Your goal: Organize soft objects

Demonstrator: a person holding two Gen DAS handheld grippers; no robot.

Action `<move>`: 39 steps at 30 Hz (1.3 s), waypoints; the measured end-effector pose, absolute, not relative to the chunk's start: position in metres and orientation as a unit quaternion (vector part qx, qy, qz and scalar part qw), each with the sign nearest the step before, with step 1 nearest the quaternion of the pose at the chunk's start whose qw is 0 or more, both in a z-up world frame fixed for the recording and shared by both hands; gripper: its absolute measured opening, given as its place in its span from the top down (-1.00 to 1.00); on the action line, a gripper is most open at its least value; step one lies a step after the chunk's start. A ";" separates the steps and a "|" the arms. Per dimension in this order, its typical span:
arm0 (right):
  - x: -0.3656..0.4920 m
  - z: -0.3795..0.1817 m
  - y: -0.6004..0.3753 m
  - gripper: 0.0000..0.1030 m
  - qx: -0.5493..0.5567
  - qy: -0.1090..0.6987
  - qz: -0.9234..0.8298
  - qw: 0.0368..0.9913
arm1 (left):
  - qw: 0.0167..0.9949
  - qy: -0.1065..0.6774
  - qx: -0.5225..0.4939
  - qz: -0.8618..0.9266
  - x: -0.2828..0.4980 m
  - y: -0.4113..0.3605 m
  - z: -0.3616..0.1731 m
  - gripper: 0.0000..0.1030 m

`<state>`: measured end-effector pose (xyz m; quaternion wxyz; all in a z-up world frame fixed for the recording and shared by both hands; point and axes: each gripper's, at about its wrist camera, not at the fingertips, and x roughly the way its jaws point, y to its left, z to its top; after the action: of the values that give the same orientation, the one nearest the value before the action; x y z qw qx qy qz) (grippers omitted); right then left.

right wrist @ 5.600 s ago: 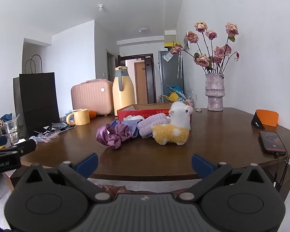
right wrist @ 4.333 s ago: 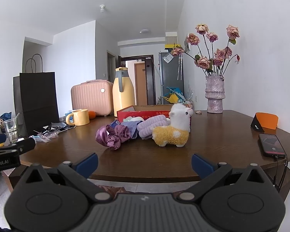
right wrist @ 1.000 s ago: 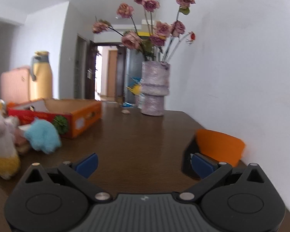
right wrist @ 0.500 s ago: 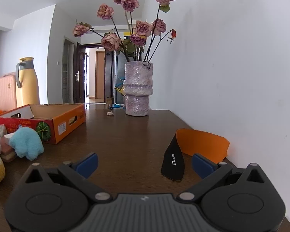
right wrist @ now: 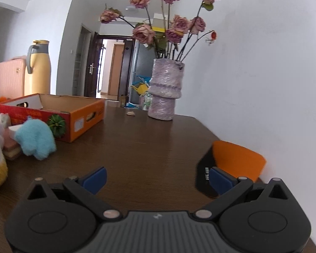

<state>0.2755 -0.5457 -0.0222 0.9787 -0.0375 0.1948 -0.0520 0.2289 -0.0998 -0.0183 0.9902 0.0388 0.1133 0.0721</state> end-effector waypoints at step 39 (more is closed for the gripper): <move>0.361 -0.011 -0.189 0.65 0.025 0.290 0.316 0.903 | 0.946 0.268 -0.159 -0.087 0.259 0.024 -0.025 0.54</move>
<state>0.3612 -0.1891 -0.0107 0.9031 0.0248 0.2902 0.3155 0.2595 0.0244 -0.0254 0.9463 -0.1585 0.2682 -0.0869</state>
